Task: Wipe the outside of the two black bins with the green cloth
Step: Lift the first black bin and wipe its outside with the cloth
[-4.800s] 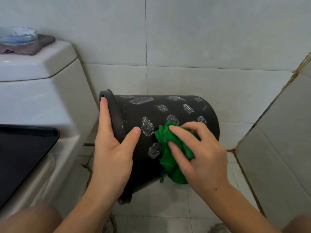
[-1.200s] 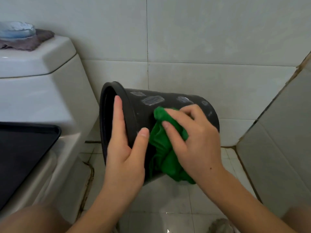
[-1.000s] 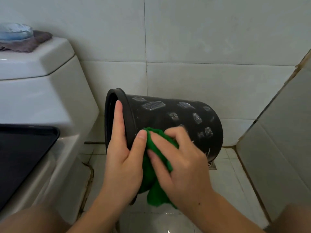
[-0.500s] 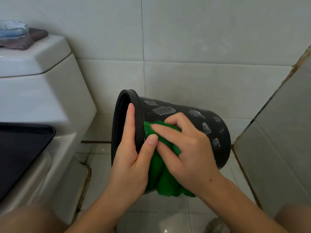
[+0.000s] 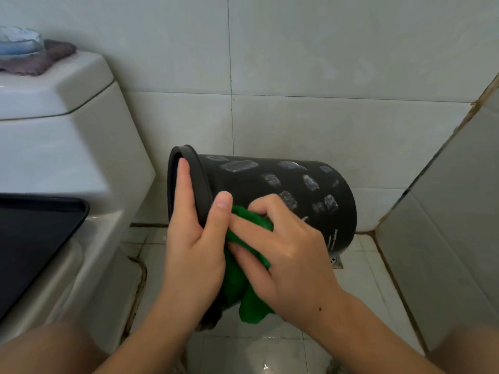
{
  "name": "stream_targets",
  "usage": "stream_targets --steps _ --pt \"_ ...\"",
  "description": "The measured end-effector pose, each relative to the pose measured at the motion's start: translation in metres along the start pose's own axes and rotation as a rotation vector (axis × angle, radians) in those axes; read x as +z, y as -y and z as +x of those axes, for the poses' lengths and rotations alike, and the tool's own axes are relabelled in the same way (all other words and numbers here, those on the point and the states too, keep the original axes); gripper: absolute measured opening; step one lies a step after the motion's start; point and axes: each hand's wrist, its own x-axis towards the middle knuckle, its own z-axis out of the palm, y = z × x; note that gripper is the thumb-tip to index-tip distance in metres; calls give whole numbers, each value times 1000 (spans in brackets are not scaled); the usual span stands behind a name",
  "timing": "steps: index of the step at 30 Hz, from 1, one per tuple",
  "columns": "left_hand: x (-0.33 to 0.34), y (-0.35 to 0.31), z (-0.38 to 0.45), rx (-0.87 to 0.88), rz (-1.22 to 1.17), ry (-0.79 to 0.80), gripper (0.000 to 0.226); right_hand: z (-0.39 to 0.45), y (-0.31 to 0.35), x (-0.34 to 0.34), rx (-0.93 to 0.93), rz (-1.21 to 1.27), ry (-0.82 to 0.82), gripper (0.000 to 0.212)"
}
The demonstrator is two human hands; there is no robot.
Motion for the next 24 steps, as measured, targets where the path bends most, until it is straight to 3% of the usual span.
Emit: stream_targets --steps 3,7,14,20,24 --pt "-13 2 9 19 11 -29 78 -13 2 3 -84 -34 35 26" --pt "-18 -1 10 28 8 -4 79 -18 0 6 -157 -129 -39 23" --pt "-17 -2 9 31 26 -45 78 -2 -23 0 126 -150 -216 28" --pt "-19 -4 11 15 -39 -58 80 -20 -3 13 -141 -159 -119 26" --pt "-15 -8 9 32 -80 -58 83 -4 -23 5 87 -162 -260 28"
